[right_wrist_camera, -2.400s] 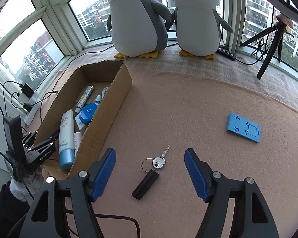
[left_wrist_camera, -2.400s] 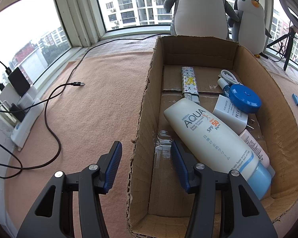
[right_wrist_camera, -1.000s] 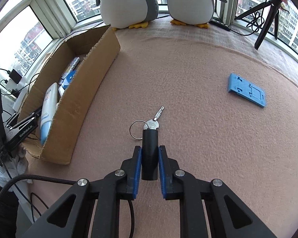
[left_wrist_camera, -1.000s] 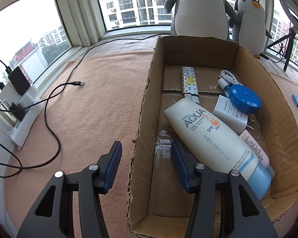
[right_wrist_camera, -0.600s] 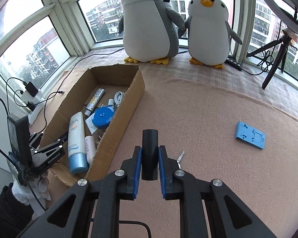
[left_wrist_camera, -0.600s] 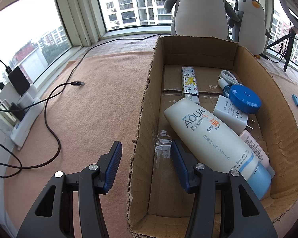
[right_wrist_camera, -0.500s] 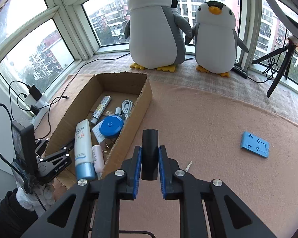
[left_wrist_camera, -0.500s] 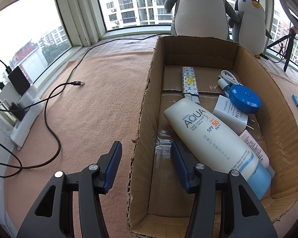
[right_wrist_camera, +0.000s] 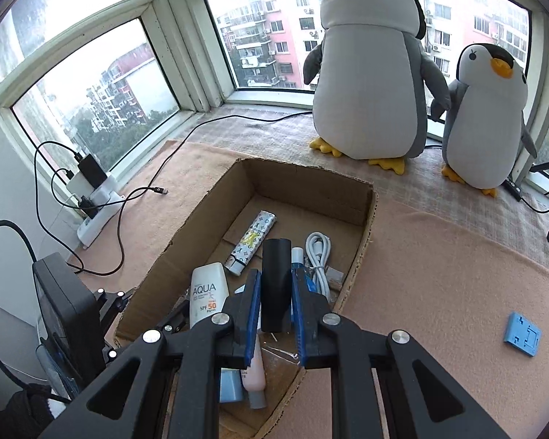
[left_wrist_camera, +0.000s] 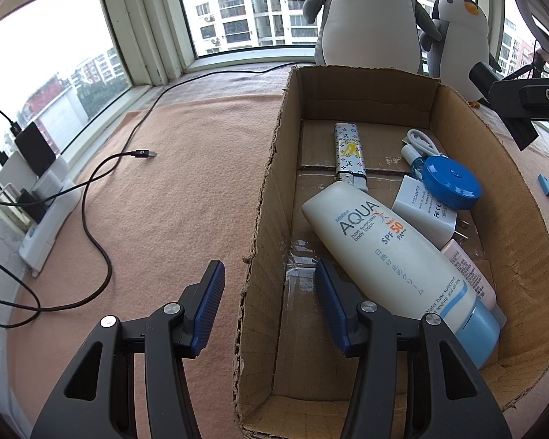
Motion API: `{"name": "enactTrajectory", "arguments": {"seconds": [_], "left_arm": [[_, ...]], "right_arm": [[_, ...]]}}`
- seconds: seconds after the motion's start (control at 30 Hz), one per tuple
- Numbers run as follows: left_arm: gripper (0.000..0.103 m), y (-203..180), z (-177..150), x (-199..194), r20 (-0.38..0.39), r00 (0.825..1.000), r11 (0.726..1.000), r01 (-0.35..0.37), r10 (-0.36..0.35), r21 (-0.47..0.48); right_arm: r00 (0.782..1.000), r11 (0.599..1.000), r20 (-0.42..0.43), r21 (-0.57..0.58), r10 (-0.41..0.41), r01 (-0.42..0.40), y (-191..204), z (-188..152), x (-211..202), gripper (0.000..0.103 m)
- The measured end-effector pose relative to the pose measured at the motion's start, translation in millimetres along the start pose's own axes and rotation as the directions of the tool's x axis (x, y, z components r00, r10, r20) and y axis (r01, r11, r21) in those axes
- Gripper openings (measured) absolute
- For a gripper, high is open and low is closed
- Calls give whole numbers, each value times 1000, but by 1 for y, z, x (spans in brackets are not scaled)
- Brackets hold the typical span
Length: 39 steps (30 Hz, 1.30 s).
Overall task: Organize rigid objects
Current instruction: 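Carry the black fob into the box and release it, then move the right tool back to the silver key left on the floor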
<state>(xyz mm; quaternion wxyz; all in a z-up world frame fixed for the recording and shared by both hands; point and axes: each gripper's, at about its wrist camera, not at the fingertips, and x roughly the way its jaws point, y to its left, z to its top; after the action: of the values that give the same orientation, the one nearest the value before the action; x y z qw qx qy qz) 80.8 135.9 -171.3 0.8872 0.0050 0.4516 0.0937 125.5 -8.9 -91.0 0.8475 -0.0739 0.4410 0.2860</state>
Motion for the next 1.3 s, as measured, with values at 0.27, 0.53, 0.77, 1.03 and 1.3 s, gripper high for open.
{"name": "enactTrajectory", "arguments": {"seconds": [0.27, 0.53, 0.77, 1.03, 1.3], "left_arm": [[51, 0, 0, 0, 0, 1000, 1000, 0, 0, 0], [51, 0, 0, 0, 0, 1000, 1000, 0, 0, 0], [51, 0, 0, 0, 0, 1000, 1000, 0, 0, 0], [51, 0, 0, 0, 0, 1000, 1000, 0, 0, -1], [51, 0, 0, 0, -1, 1000, 1000, 0, 0, 0]], "right_arm": [[1000, 1000, -19, -2, 10, -10, 6, 9, 20, 15], [999, 1000, -30, -8, 14, -14, 10, 14, 29, 15], [1000, 1000, -17, -20, 20, -21, 12, 16, 28, 24], [1000, 1000, 15, -19, 0, 0, 9, 18, 21, 61], [1000, 1000, 11, -14, -5, 5, 7, 16, 19, 62]]}}
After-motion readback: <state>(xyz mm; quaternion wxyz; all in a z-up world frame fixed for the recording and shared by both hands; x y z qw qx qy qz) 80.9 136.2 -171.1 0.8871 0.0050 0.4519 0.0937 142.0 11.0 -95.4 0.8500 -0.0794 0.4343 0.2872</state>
